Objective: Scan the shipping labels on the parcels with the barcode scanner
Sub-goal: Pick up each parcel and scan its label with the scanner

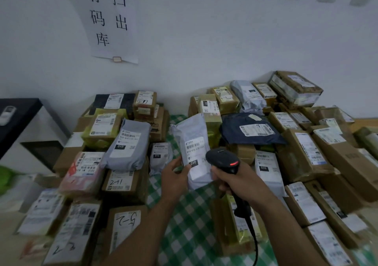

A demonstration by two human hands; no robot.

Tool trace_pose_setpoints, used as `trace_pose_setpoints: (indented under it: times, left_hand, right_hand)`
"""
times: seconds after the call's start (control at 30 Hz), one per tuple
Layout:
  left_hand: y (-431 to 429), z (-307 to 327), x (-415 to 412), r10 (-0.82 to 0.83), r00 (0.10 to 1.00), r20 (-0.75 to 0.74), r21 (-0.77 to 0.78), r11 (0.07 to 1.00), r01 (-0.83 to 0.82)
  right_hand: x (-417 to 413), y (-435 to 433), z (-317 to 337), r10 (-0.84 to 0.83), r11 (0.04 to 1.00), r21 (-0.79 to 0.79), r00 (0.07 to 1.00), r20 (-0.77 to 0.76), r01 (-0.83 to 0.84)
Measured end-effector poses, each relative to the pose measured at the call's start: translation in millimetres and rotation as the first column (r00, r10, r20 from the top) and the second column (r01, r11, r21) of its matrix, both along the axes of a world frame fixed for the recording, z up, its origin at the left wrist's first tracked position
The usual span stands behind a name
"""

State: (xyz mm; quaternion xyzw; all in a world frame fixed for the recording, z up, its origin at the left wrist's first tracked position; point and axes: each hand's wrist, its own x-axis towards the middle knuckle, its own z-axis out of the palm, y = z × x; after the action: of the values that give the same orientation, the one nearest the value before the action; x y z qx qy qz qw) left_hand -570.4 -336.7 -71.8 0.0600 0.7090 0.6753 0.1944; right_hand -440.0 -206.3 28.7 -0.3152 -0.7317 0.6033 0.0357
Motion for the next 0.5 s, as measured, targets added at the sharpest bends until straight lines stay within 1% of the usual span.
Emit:
trace_pose_setpoints:
  times: [0.1, 0.27, 0.37, 0.5]
  left_hand:
    - [-1.3, -7.2, -7.2, 0.041, 0.999, 0.010, -0.019, 0.999, -0.040]
    - [-3.7, -14.1, -13.3, 0.054, 0.998, -0.034, -0.070, 0.996, -0.057]
    - [-4.0, -15.3, -14.6, 0.053, 0.997, -0.053, -0.075, 0.996, -0.056]
    - [-4.1, -17.7, -17.3, 0.059, 0.997, -0.052, -0.109, 0.992, -0.065]
  right_hand:
    - [-8.5, -9.3, 3.2, 0.082, 0.996, 0.033, 0.996, 0.037, -0.083]
    - [-17.3, -15.4, 2.2, 0.114, 0.992, 0.052, 0.991, 0.071, -0.118]
    - [-19.9, -16.4, 0.1, 0.134, 0.989, 0.055, 0.987, 0.089, -0.139]
    - [-22.2, -15.6, -2.4, 0.138, 0.988, 0.053, 0.984, 0.114, -0.145]
